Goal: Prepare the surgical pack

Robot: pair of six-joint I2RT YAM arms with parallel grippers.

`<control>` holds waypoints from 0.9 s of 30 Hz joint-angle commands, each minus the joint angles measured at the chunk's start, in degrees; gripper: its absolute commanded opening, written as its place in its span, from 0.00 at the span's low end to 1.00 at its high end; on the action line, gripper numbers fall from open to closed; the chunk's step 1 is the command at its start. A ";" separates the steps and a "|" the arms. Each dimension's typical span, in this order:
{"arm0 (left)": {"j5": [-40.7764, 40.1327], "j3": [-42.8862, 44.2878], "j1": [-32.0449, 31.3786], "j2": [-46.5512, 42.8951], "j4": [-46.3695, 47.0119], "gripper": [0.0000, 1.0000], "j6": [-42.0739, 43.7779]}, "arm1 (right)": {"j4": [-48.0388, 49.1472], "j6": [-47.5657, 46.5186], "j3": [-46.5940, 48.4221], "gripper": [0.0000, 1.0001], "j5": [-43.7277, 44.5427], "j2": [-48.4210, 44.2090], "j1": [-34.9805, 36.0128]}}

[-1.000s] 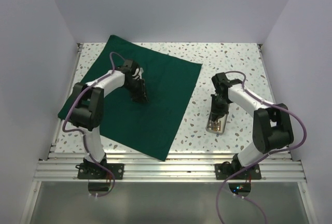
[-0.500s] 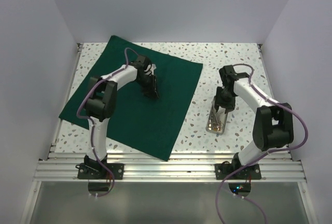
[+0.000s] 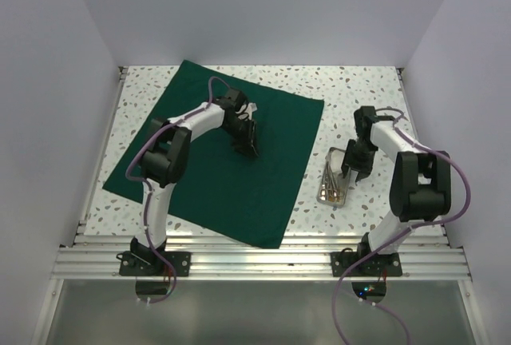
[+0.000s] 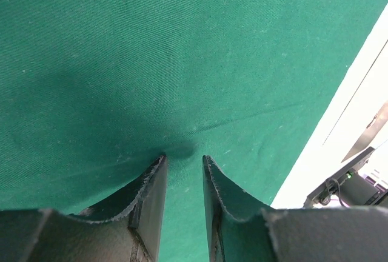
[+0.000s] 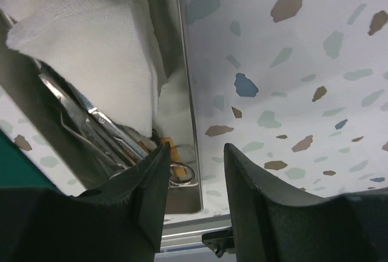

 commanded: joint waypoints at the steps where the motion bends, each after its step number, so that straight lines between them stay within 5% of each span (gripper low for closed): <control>1: -3.71 0.25 -0.50 1.59 -2.15 0.34 2.17 | 3.14 -0.11 -0.73 0.44 -2.54 2.86 -0.20; 5: -3.89 0.42 0.38 -1.75 -3.12 0.38 2.43 | 4.29 0.41 -0.47 0.37 -3.51 5.42 -0.20; 15: -3.72 3.24 4.59 -12.82 -5.93 0.41 2.61 | 0.86 1.12 2.78 0.00 -2.98 6.21 -0.29; 27: -7.49 -2.90 13.03 -20.39 -6.46 0.41 3.31 | -7.49 0.15 14.29 0.00 -3.51 3.13 2.68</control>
